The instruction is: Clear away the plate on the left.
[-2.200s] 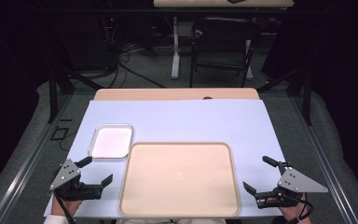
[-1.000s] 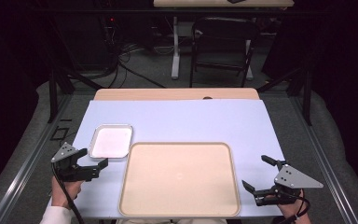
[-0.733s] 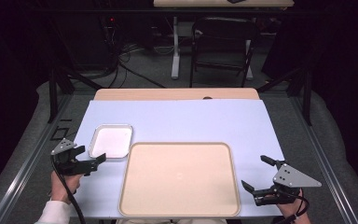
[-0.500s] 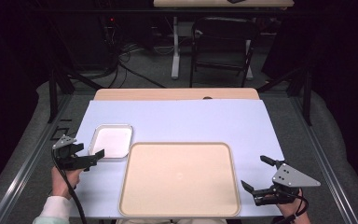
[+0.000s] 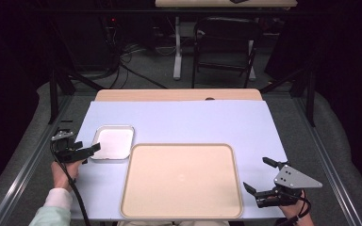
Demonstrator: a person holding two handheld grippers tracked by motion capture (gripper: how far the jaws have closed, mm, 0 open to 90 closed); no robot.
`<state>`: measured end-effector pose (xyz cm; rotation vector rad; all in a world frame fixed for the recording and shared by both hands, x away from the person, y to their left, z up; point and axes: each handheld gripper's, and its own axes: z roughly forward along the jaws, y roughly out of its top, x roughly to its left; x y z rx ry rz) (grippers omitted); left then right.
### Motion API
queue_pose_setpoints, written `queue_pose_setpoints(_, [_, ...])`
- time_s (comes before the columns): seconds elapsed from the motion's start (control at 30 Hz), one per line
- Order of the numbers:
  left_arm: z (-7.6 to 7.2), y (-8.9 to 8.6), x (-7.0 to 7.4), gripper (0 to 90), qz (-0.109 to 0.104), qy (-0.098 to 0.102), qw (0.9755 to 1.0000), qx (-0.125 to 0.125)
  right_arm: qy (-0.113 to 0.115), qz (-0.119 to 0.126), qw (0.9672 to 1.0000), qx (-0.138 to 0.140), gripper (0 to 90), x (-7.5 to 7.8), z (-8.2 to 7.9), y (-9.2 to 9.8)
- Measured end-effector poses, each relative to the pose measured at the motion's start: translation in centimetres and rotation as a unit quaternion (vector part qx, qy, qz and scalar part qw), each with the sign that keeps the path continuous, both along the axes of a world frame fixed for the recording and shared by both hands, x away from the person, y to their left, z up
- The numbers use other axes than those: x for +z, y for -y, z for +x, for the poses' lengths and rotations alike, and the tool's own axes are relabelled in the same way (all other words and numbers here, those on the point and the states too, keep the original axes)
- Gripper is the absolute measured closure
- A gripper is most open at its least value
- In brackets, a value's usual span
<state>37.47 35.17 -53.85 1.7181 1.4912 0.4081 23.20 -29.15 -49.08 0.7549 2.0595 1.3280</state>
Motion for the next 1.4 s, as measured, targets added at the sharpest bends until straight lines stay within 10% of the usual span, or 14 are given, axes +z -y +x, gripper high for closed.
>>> queue_pose_setpoints(0.97, [2.7,0.5,-2.0,64.9,0.076,-0.04,0.9961,0.02,-0.008,-0.01,0.9999,-0.003,0.0,-0.1,0.0,-0.3])
queue_pose_setpoints(1.4, [2.6,0.4,-2.4,74.8,0.044,-0.033,0.9982,0.026,-0.011,-0.013,0.9998,-0.004,0.0,-0.2,0.0,-0.3])
